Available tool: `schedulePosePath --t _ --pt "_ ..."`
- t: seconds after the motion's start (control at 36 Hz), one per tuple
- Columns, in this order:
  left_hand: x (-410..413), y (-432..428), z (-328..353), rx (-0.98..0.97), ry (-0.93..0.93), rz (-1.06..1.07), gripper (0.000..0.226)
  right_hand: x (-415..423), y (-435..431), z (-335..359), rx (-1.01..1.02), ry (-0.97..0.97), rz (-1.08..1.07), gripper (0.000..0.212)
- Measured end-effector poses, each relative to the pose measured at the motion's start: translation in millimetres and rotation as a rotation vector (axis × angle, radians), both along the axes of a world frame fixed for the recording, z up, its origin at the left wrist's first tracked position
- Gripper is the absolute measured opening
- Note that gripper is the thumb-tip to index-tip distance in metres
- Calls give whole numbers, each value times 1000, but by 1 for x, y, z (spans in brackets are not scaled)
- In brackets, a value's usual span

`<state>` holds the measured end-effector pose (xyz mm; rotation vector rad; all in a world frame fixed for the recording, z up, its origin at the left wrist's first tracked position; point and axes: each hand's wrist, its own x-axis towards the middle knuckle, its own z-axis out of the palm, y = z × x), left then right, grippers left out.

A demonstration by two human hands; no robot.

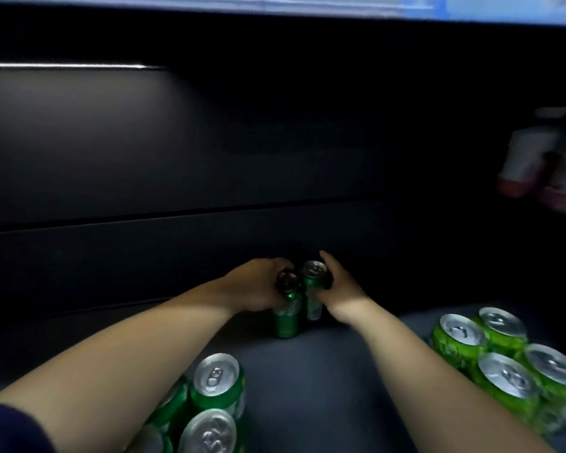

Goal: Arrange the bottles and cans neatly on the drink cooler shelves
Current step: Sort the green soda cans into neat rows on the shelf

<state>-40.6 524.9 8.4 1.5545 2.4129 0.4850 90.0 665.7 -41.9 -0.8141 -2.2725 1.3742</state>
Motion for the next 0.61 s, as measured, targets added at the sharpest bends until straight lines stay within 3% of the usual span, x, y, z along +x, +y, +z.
schedulePosePath --t 0.11,0.19,0.47,0.61 --pt "12 -3 2 11 4 80 56 -3 5 -4 -31 104 -43 63" --pt "21 -11 4 20 30 151 61 0 6 -5 -24 121 -61 38" --pt "60 -54 11 -133 178 155 67 33 -30 -12 -5 103 -13 83" --pt "74 -76 7 -119 167 167 68 66 -54 -7 87 51 58 79"
